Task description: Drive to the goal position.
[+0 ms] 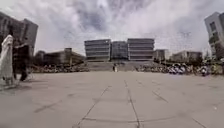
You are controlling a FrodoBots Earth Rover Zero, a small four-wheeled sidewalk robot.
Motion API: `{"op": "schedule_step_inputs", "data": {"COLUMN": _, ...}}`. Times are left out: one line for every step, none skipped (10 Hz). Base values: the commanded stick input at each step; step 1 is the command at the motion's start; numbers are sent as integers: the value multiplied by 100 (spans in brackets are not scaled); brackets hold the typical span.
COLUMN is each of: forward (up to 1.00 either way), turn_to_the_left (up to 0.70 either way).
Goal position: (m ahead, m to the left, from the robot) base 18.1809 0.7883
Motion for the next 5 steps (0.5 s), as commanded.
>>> {"op": "schedule_step_inputs", "data": {"forward": 70, "turn_to_the_left": 1}}
{"op": "schedule_step_inputs", "data": {"forward": 70, "turn_to_the_left": 2}}
{"op": "schedule_step_inputs", "data": {"forward": 70, "turn_to_the_left": 3}}
{"op": "schedule_step_inputs", "data": {"forward": 70, "turn_to_the_left": 4}}
{"op": "schedule_step_inputs", "data": {"forward": 70, "turn_to_the_left": 4}}
